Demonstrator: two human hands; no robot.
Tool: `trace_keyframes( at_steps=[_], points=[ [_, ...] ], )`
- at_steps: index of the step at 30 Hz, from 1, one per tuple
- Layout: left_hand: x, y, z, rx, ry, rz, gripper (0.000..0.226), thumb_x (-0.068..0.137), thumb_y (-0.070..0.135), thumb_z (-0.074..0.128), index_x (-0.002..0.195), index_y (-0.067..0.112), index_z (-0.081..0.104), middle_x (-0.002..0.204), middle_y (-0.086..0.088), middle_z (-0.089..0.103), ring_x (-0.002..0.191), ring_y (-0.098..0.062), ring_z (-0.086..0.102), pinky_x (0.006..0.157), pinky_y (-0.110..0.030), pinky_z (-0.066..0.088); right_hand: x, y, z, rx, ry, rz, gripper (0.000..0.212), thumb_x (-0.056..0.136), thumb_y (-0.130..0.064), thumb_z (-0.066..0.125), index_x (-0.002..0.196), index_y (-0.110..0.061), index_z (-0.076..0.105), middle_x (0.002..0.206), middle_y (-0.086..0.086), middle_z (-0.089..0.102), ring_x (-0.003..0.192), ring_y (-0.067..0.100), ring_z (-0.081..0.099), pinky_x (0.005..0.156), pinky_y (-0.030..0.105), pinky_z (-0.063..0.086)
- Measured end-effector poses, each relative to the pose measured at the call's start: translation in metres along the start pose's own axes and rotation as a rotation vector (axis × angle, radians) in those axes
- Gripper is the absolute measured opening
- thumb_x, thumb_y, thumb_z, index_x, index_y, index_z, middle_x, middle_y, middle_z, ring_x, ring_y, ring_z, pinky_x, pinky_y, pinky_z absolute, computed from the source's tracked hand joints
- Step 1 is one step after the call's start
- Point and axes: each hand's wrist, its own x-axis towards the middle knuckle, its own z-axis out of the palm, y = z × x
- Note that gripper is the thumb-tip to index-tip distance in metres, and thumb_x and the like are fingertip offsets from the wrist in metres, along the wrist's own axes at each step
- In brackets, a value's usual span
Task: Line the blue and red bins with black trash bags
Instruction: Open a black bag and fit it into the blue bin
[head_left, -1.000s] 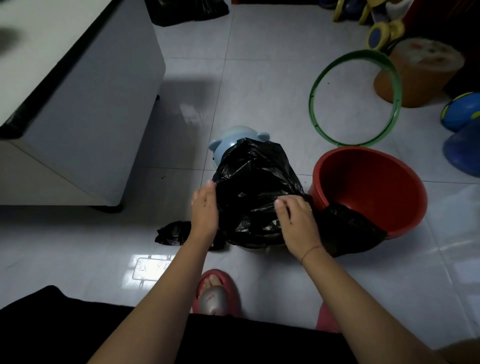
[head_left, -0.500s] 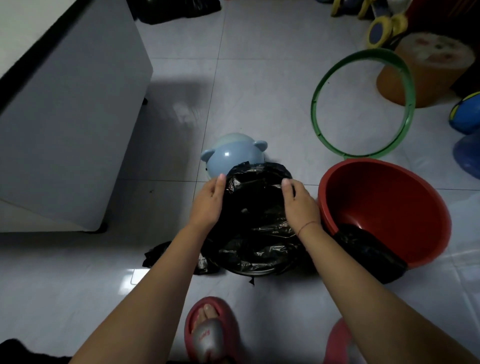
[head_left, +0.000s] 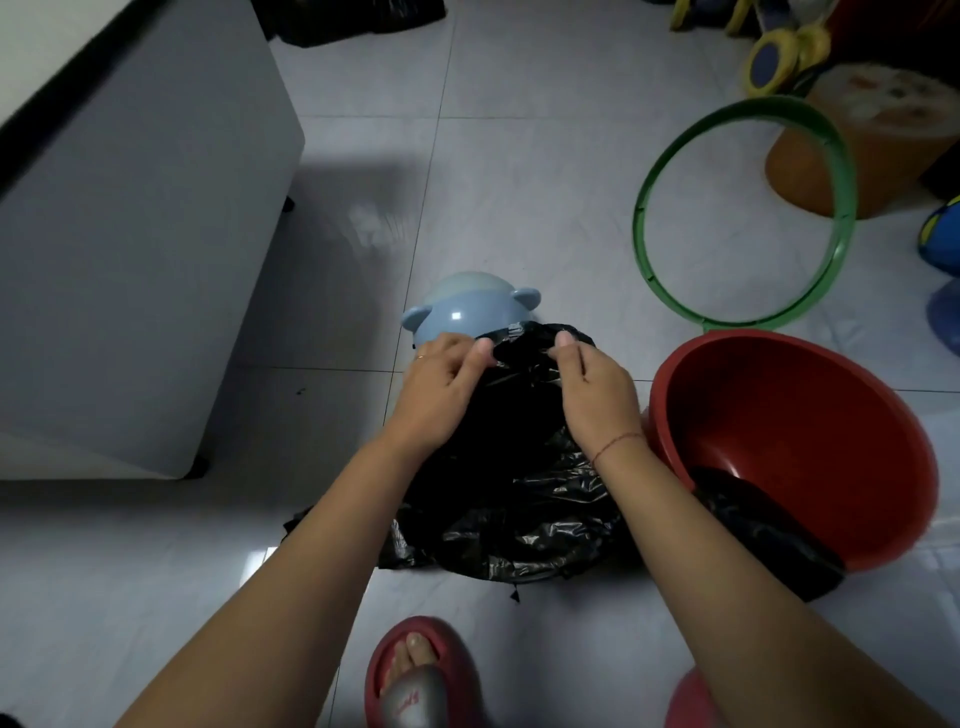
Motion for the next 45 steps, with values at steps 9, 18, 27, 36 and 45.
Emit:
trace_keyframes(
  at_steps=[9,18,27,36,45],
  points=[
    [0.038,-0.005,0.002,-0.02,-0.286,-0.381,0.08,0.079,0.08,0.022,0.106,0.023,0.071,0.11,0.002,0.065,0.101,-0.016,0.058,0.09,-0.029,0.04,0.051,0.007,0.015,-0.046,-0.417,0.283,0.083,0.091,-0.064,0.006,0.115,-0.008,0.062,0.119,0.02,0.062,0.108,0.032,0.056,0.081,0.034,0.036],
    [-0.015,-0.013,-0.015,-0.195,0.176,-0.323,0.066,0.089,0.068,0.023,0.116,0.024,0.064,0.111,0.015,0.062,0.102,0.001,0.053,0.076,-0.012,0.034,-0.004,0.007,0.004,-0.026,0.053,-0.172,0.044,0.094,-0.05,0.029,0.089,-0.018,0.059,0.094,-0.001,0.059,0.089,0.017,0.051,0.078,0.032,0.042],
    [-0.072,-0.02,0.0,-0.111,0.116,-0.24,0.056,0.096,0.056,0.022,0.121,0.026,0.063,0.123,0.004,0.063,0.122,-0.013,0.051,0.107,-0.042,0.037,-0.042,0.019,0.02,0.072,-0.802,0.496,0.081,0.09,-0.065,0.018,0.142,-0.007,0.04,0.151,0.016,0.035,0.14,0.031,0.031,0.116,0.041,0.021],
    [-0.063,0.029,0.011,-0.294,0.022,-0.283,0.083,0.079,0.08,0.013,0.085,0.024,0.074,0.081,0.008,0.072,0.088,-0.009,0.064,0.076,-0.023,0.047,-0.018,0.006,0.026,0.29,-0.417,0.35,0.066,0.092,-0.062,0.021,0.101,-0.015,0.067,0.11,0.014,0.067,0.1,0.026,0.062,0.091,0.037,0.047],
    [-0.06,0.011,0.051,-1.132,-0.088,-1.149,0.098,0.077,0.083,0.014,0.136,0.012,0.047,0.131,-0.021,0.053,0.107,-0.034,0.056,0.083,-0.047,0.044,0.012,0.004,0.027,0.332,-0.497,0.432,0.088,0.087,-0.071,0.012,0.133,-0.006,0.05,0.14,0.016,0.049,0.131,0.029,0.042,0.106,0.036,0.028]
  ],
)
